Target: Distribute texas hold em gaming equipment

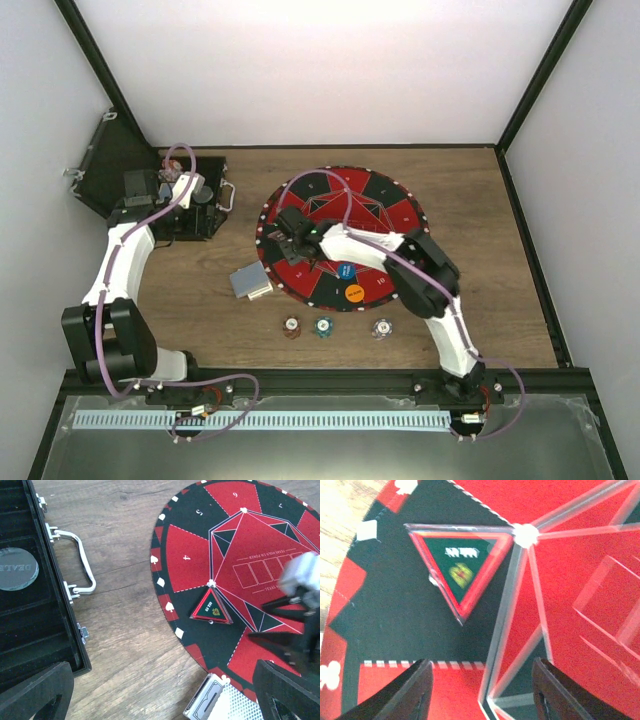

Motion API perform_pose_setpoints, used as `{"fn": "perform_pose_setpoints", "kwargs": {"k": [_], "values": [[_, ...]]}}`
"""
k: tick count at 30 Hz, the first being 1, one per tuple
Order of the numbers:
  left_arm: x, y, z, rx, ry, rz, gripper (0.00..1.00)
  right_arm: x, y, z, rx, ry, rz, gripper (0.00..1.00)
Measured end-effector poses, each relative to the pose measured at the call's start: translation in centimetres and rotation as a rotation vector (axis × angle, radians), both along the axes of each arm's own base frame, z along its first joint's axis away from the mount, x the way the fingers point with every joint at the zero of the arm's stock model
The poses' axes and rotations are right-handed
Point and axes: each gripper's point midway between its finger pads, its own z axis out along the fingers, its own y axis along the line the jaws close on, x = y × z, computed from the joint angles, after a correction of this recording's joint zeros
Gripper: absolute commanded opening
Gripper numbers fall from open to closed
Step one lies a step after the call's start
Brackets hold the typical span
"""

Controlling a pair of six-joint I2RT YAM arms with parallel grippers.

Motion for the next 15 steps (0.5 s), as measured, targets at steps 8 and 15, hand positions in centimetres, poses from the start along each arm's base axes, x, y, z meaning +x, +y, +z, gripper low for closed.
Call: {"fn": "perform_pose_setpoints", "kwargs": {"k": [8, 15], "values": [[-0.2, -0.1, 0.2, -0.001, -0.002, -0.018, 1.00, -4.5, -7.6, 4.9, 0.048, -0.002, -0.089, 0.71], [-0.6, -0.4, 0.5, -0.011, 0.009, -0.037, 1.00, -8.7, -13.3, 0.2, -0.045, 0.095, -0.153, 0.66]]}}
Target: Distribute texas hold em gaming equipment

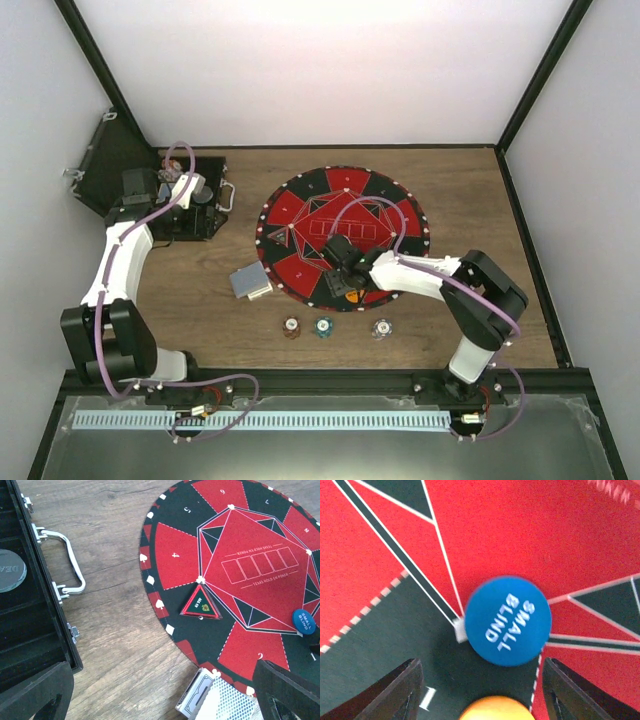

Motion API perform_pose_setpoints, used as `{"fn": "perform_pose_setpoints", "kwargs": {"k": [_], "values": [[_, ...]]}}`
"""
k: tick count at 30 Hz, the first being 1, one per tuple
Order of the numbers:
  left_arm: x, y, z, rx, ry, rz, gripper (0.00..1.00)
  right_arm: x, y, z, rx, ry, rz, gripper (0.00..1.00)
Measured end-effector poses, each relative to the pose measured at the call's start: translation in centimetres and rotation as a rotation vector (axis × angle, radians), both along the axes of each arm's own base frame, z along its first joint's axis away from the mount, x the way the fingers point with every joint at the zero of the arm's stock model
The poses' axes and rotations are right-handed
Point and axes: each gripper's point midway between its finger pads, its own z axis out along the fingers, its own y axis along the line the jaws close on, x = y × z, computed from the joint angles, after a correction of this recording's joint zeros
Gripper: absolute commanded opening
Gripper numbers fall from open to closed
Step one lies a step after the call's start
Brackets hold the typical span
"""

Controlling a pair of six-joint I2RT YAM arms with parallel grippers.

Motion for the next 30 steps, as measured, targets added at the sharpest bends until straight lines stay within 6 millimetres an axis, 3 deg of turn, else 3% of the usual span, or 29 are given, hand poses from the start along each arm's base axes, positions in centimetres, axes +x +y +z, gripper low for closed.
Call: {"fn": "perform_pose_setpoints", "kwargs": {"k": [6, 14, 21, 27, 30], "values": [[0.0, -0.2, 0.6, -0.005, -0.010, -0.012, 1.00, -1.2, -1.7, -1.8, -0.035, 0.048, -0.033, 0.60], [0.2, -0.2, 1.2, -0.005, -0.018, -0.013, 1.00, -0.4, -1.7, -2.2, -0.016, 0.043, -0.059, 0.45], [0.3, 0.0, 1.5, -0.002, -0.018, -0.003, 1.00, 0.7, -1.6, -2.5, 0.004, 0.041, -0.071, 0.38], [0.3, 0.0, 1.6, -0.003, -0.015, 0.001, 1.00, 3.0, -1.7, -2.4, 0.013, 0.021, -0.079, 0.32], [0.2, 0.0, 1.7, -0.004, -0.012, 0.001, 1.00, 5.9, -2.1, -2.2, 0.013, -0.001, -0.107, 0.32]]}}
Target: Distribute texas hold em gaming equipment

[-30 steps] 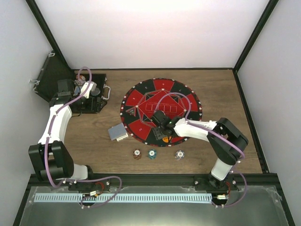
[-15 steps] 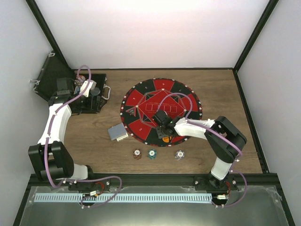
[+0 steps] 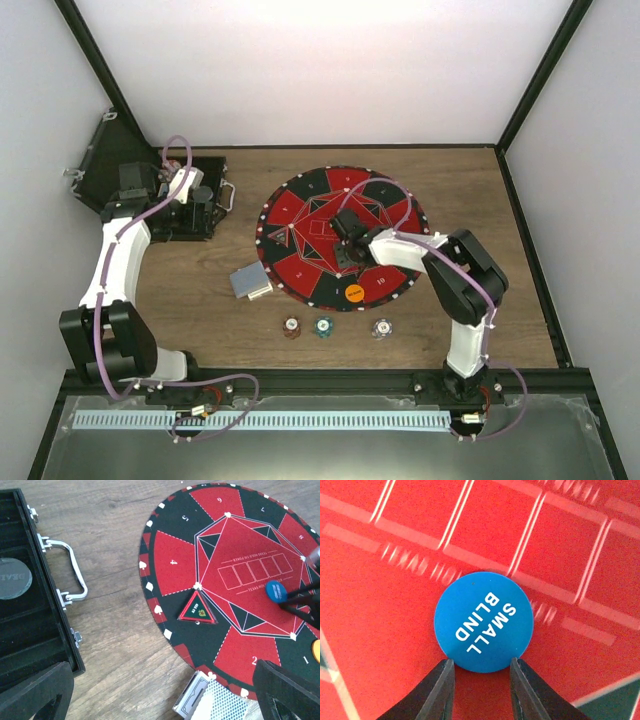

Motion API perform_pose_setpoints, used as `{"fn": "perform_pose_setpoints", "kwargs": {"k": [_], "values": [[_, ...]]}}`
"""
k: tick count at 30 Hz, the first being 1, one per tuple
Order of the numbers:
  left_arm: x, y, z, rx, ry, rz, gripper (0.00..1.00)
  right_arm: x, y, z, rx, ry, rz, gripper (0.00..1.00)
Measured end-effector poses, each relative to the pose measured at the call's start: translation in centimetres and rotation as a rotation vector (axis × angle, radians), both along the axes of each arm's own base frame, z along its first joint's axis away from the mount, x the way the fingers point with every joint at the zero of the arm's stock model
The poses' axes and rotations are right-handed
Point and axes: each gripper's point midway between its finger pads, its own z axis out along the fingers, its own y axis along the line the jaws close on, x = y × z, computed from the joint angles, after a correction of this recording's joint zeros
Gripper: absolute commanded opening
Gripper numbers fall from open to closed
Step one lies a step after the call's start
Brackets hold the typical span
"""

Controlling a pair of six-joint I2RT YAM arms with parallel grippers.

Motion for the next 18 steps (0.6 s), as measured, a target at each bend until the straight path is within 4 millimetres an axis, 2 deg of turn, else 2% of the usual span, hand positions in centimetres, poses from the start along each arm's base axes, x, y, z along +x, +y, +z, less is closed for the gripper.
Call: {"fn": "perform_pose_setpoints", "kwargs": {"k": [6, 10, 14, 18], "values": [[0.4, 0.1, 0.7, 0.007, -0.005, -0.005, 1.00, 7.9, -1.4, 0.5, -0.008, -0.063, -0.060, 0.31], [0.2, 0.1, 0.5, 0.012, 0.001, -0.013, 1.00, 13.6, -1.2, 1.3, 0.008, -0.118, -0.074, 0.32], [0.1, -0.1, 0.5, 0.006, 0.002, -0.020, 1.00, 17.3, -0.8, 1.5, 0.012, -0.145, -0.083, 0.32], [0.1, -0.1, 0.4, 0.007, 0.004, -0.023, 1.00, 19.5, -0.3, 0.7, 0.007, -0.151, -0.081, 0.32]]}}
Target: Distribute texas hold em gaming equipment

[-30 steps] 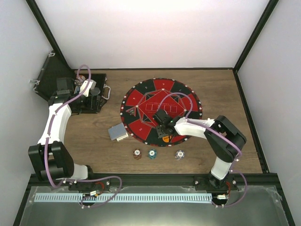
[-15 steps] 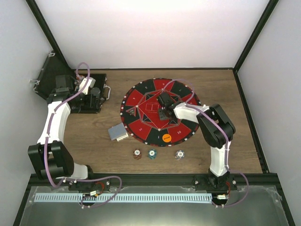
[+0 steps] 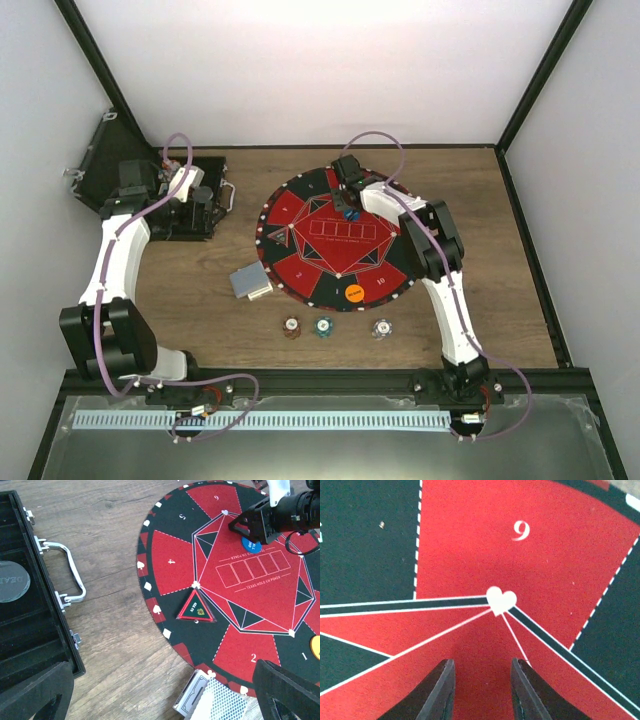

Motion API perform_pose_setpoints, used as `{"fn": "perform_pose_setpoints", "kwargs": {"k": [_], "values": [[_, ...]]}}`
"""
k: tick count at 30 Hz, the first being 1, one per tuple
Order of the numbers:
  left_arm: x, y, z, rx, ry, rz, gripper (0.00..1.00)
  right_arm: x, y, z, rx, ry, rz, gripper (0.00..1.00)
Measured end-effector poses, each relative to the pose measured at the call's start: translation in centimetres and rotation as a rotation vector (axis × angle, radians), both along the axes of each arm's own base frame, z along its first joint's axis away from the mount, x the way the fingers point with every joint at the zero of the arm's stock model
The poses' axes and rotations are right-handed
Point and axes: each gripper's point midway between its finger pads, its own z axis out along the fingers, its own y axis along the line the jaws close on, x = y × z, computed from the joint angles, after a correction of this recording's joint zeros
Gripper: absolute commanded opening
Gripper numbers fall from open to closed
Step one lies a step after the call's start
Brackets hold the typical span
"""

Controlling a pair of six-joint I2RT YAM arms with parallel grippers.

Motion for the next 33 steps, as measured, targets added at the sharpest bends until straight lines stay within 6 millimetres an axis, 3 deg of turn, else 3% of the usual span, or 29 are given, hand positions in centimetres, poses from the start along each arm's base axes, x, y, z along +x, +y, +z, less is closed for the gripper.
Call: {"fn": "perform_pose_setpoints", "kwargs": {"k": [2, 6, 13, 17, 20, 27, 33], "values": [[0.0, 0.0, -0.1, 0.000, 0.002, 0.000, 1.00, 0.5, 0.1, 0.4, -0.007, -0.004, 0.004, 0.35], [0.0, 0.0, -0.5, 0.000, 0.017, -0.003, 1.00, 0.7, 0.2, 0.9, -0.011, -0.001, 0.009, 0.57], [-0.1, 0.0, -0.7, 0.001, 0.023, -0.006, 1.00, -1.9, -0.9, 2.4, -0.007, 0.024, 0.018, 0.62], [-0.1, 0.0, -0.6, 0.001, 0.023, -0.006, 1.00, -4.2, -1.4, 4.6, 0.043, 0.014, 0.022, 0.57], [-0.1, 0.0, -0.6, 0.001, 0.023, -0.006, 1.00, -5.7, -1.7, 4.9, 0.071, 0.020, 0.026, 0.52], [-0.1, -0.1, -0.5, -0.012, 0.025, -0.004, 1.00, -9.0, -2.5, 0.6, 0.081, 0.123, 0.023, 0.41], [0.0, -0.3, -0.4, -0.022, 0.023, -0.004, 1.00, -9.1, -2.4, 0.3, 0.090, 0.123, 0.025, 0.26]]}}
